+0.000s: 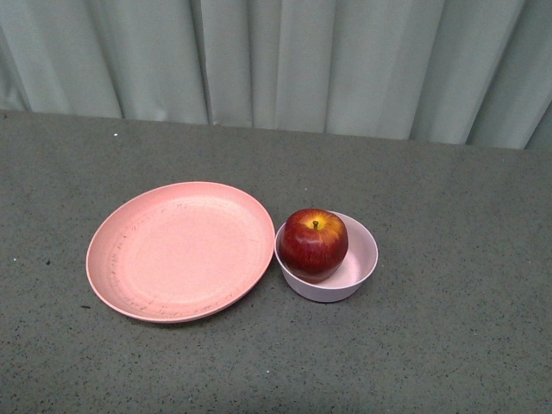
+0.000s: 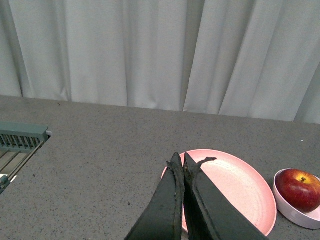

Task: Move apple from plate to bowl

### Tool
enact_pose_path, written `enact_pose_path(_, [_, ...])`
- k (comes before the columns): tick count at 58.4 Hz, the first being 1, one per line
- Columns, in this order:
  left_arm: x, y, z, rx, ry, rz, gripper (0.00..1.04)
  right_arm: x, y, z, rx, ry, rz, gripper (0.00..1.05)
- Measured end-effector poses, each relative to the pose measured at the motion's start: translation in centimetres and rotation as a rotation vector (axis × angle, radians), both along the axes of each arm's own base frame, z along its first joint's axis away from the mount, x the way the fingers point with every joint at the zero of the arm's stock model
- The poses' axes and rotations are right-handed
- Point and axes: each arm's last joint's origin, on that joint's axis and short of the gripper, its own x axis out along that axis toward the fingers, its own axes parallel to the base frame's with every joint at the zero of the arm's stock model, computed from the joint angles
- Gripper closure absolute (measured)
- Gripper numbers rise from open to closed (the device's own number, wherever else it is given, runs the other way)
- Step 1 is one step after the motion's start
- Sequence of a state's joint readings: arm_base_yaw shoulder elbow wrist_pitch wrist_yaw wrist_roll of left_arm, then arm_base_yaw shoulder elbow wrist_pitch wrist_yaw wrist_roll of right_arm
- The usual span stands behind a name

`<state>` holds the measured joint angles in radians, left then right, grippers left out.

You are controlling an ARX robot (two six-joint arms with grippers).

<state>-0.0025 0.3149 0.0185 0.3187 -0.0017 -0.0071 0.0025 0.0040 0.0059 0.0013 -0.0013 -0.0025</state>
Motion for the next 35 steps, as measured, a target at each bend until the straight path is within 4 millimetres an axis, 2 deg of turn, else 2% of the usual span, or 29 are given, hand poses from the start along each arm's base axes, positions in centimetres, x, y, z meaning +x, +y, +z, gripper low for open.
enact_pose_path(25, [-0.9,0.0,-0.1,0.0,0.0,0.0,1.01,0.0,0.0,0.0,0.0,0.0,0.0,0.09])
enact_pose_path(35, [-2.1,0.0,-0.3,0.0,0.006,-0.002,1.01,0.0,0.0,0.0,0.0,0.0,0.0,0.09])
